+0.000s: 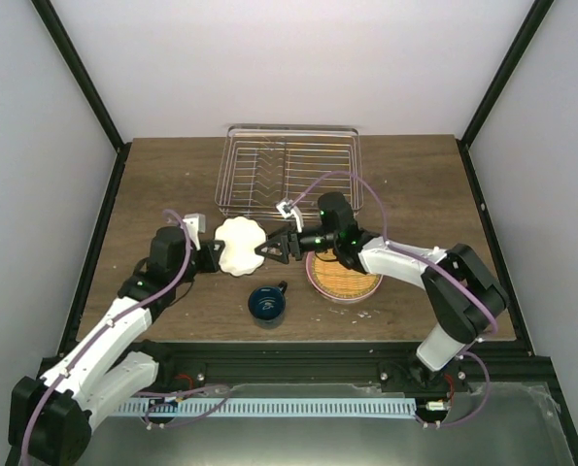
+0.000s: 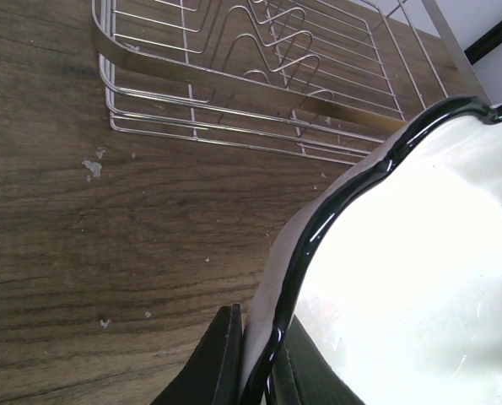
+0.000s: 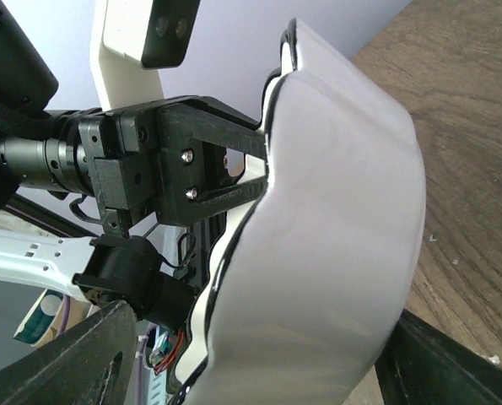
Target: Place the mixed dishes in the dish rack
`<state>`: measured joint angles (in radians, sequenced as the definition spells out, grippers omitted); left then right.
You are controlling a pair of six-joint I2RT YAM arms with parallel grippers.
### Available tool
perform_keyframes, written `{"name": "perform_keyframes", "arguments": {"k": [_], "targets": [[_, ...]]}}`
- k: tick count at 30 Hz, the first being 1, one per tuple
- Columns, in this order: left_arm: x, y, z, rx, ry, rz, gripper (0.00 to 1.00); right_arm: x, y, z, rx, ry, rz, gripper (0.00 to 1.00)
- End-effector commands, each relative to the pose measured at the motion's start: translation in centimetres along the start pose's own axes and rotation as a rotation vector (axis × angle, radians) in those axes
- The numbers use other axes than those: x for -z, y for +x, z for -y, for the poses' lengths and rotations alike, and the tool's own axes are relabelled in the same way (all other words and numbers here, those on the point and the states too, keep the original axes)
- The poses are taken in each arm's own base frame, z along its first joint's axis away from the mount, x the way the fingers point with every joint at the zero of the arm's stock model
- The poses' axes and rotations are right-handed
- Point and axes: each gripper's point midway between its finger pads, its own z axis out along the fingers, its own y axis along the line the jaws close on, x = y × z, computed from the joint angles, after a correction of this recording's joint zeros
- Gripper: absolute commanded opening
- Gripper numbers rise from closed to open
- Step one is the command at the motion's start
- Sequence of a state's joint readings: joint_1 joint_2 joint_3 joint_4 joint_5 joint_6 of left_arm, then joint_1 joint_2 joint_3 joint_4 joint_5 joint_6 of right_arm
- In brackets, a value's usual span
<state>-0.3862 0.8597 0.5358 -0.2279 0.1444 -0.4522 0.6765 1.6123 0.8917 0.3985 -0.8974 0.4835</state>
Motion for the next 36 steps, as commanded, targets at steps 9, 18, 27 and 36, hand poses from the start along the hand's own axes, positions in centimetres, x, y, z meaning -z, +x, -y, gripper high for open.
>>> {"name": "perform_keyframes", "arguments": {"k": [9, 18, 27, 36], "targets": [[-0.2, -2.5, 2.0, 0.006, 0.092, 0.105, 0.00, -1.3, -1.5, -1.4, 0.050, -0.095, -0.001, 0.70], [-1.4, -1.5, 1.8, 0.020, 0.114, 0.086, 0.00, -1.6, -1.5, -1.4, 0.040, -0.127, -0.001, 0.46], [-2.6, -0.1, 0.9, 0.027, 0.108, 0.063, 0.00, -1.9, -1.7, -1.0, 0.041, -0.125, 0.005, 0.35], [-3.2, 0.7, 0.9, 0.020, 0.121, 0.033, 0.03, -2.3, -2.0, -0.3, 0.039, -0.096, 0.008, 0.33]]}}
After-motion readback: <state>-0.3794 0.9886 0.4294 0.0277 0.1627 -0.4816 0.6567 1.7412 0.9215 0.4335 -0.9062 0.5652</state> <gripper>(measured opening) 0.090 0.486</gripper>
